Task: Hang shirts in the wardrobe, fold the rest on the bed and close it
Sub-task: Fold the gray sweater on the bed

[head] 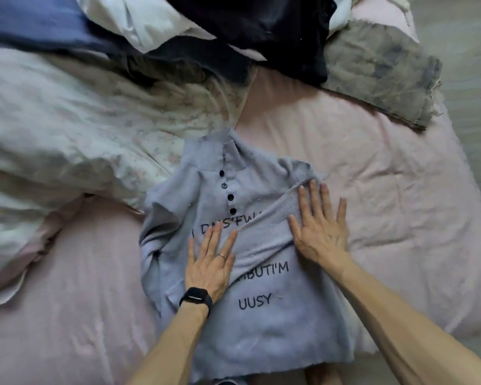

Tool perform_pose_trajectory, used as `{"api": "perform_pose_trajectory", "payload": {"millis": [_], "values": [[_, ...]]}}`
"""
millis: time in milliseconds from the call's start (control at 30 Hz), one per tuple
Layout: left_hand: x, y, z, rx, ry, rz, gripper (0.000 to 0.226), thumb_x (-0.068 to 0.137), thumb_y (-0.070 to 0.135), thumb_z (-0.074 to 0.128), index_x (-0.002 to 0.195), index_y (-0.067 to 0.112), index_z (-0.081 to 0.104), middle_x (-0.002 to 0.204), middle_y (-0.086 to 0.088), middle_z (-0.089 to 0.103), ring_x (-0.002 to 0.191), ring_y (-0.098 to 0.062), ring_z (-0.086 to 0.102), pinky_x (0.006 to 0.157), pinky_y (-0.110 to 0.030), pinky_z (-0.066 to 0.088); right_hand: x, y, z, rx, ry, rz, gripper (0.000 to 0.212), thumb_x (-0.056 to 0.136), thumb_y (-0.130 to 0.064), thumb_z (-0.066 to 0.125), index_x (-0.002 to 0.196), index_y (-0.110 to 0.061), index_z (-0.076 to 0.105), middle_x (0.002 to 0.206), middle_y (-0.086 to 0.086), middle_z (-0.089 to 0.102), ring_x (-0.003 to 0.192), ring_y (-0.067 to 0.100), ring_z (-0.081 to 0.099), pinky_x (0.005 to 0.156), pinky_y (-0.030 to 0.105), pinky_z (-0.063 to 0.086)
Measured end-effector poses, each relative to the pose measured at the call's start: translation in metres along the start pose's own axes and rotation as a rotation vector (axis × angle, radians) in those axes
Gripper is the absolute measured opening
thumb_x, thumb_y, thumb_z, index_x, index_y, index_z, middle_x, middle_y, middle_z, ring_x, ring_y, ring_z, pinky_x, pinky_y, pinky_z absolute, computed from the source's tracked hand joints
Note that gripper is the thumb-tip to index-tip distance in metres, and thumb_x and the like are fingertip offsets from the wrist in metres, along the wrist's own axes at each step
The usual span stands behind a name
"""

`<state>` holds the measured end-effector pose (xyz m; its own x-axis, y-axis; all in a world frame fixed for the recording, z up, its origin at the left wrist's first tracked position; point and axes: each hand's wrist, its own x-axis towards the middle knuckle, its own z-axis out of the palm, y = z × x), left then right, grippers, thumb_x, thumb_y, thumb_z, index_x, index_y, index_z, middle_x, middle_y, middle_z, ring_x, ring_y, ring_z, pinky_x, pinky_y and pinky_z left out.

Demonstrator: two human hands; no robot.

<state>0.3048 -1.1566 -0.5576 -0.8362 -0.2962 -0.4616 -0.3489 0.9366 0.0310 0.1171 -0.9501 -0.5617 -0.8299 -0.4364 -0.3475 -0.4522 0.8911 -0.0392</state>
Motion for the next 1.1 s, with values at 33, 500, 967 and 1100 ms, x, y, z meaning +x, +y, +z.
{"api": "perform_pose_trajectory", "payload": {"millis": [33, 500, 967, 1100], "values": [[-0.007, 0.000, 0.000, -0.035, 0.003, -0.040, 0.056, 0.101, 0.049, 0.020, 0.156, 0.038, 0.017, 0.166, 0.001, 0.009, 0.152, -0.013, -0.002, 0.120, -0.051, -0.005, -0.004, -0.007, -0.003, 0.024, 0.029, -0.019, 0.075, 0.099, -0.057, 0.026, 0.161, -0.018, 0.008, 0.169, 0.008, -0.006, 0.155, 0.026, -0.011, 0.121, 0.059, -0.005], [-0.108, -0.037, 0.041, -0.218, -0.086, -0.332, 0.060, 0.104, 0.049, 0.019, 0.152, 0.042, -0.015, 0.165, 0.004, -0.017, 0.151, -0.019, -0.018, 0.120, -0.056, -0.012, -0.058, -0.105, 0.006, -0.218, -0.341, -0.420, 0.076, 0.095, -0.055, 0.035, 0.159, -0.038, -0.002, 0.167, 0.010, -0.016, 0.151, 0.044, -0.015, 0.112, 0.073, 0.010], [-0.162, -0.092, 0.056, -0.953, 0.097, -0.867, 0.031, 0.098, 0.029, 0.054, 0.125, 0.014, 0.060, 0.126, -0.007, 0.059, 0.120, -0.029, 0.051, 0.100, -0.035, 0.040, -0.050, -0.317, -0.046, -0.024, 0.083, -1.029, 0.033, 0.101, -0.032, 0.052, 0.131, -0.022, 0.060, 0.148, 0.004, 0.051, 0.140, 0.029, 0.041, 0.103, 0.047, 0.037], [-0.167, -0.108, 0.061, -0.778, -0.096, -0.751, 0.027, 0.094, 0.042, 0.054, 0.115, 0.027, 0.062, 0.119, 0.002, 0.064, 0.118, -0.024, 0.053, 0.096, -0.035, 0.038, -0.030, -0.344, -0.031, -0.493, -0.181, -0.940, 0.048, 0.088, -0.024, 0.050, 0.136, -0.026, 0.049, 0.141, 0.002, 0.054, 0.143, 0.026, 0.027, 0.109, 0.053, 0.015]]}}
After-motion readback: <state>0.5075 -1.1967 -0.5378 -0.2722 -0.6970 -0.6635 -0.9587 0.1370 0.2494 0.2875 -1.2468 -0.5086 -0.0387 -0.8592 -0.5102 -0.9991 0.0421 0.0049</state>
